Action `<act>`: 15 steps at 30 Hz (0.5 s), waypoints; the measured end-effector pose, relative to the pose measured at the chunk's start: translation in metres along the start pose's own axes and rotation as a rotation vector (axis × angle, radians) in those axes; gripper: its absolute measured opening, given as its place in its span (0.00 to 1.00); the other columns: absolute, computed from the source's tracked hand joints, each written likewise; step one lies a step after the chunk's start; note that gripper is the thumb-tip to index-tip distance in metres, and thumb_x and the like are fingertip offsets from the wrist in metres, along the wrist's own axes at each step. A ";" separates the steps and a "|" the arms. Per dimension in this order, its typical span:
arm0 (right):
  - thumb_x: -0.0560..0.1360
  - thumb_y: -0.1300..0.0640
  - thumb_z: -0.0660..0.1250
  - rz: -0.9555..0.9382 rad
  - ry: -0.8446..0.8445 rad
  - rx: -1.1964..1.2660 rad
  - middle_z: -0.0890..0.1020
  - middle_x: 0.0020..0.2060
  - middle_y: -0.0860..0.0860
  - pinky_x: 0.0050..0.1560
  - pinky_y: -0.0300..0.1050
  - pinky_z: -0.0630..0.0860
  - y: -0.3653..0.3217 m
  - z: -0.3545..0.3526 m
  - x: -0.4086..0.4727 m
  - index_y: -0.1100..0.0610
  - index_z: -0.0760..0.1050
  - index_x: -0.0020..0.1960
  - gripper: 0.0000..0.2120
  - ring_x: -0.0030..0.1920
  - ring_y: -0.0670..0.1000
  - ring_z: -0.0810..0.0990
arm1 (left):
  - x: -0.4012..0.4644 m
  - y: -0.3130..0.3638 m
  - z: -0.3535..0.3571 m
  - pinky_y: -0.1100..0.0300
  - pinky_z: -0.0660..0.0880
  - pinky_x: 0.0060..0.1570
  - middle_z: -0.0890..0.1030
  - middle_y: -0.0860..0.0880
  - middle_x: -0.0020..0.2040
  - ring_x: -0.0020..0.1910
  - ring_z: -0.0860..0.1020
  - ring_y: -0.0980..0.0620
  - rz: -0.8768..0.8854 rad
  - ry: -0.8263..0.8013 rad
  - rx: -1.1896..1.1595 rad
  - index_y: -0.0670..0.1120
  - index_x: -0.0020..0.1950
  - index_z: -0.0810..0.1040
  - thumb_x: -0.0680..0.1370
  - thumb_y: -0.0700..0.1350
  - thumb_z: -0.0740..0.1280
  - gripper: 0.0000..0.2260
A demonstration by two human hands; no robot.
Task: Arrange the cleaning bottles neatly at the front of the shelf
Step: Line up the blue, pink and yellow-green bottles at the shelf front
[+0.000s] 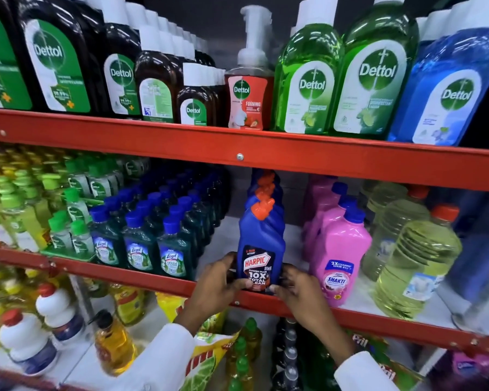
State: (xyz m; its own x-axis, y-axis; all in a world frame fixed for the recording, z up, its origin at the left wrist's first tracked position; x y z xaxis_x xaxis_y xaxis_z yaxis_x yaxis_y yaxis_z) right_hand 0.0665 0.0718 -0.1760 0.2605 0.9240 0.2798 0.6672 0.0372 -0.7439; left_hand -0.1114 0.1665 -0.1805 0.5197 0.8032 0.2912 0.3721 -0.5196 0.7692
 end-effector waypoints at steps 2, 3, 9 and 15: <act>0.72 0.61 0.75 0.001 0.003 0.013 0.87 0.52 0.46 0.53 0.31 0.78 0.002 0.001 0.000 0.57 0.79 0.61 0.18 0.51 0.39 0.84 | 0.000 -0.002 0.000 0.52 0.83 0.57 0.85 0.50 0.58 0.54 0.84 0.54 0.001 0.004 -0.011 0.47 0.66 0.76 0.72 0.47 0.77 0.24; 0.72 0.61 0.75 -0.001 0.008 0.015 0.87 0.52 0.46 0.53 0.31 0.78 0.002 0.001 0.000 0.56 0.79 0.61 0.18 0.52 0.40 0.84 | 0.000 -0.002 0.000 0.51 0.83 0.57 0.85 0.50 0.58 0.54 0.84 0.54 0.006 0.003 -0.017 0.48 0.67 0.76 0.72 0.47 0.77 0.25; 0.72 0.62 0.75 0.038 0.020 0.181 0.85 0.55 0.46 0.57 0.37 0.80 0.002 -0.006 -0.015 0.55 0.77 0.65 0.22 0.56 0.43 0.84 | -0.011 0.003 -0.003 0.69 0.79 0.51 0.83 0.59 0.54 0.54 0.82 0.63 0.003 0.104 -0.049 0.52 0.65 0.72 0.69 0.52 0.80 0.28; 0.71 0.68 0.74 0.004 0.514 0.157 0.88 0.43 0.46 0.47 0.40 0.83 0.034 -0.075 -0.086 0.49 0.84 0.46 0.14 0.43 0.45 0.87 | -0.062 0.039 0.011 0.71 0.69 0.41 0.75 0.53 0.39 0.40 0.75 0.58 0.078 0.643 -0.122 0.49 0.42 0.73 0.72 0.55 0.76 0.14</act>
State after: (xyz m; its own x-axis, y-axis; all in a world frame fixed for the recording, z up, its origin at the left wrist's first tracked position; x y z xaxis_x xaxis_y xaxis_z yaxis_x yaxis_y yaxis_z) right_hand 0.1189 -0.0346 -0.1798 0.5974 0.6203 0.5083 0.5633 0.1266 -0.8165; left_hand -0.1212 0.0930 -0.1749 -0.0359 0.7979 0.6017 0.2425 -0.5772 0.7798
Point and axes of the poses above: each hand's wrist, its own x-axis towards the middle knuckle, its own z-axis out of the palm, y = z × x, the point moved 5 cm from there along x, towards the middle knuckle
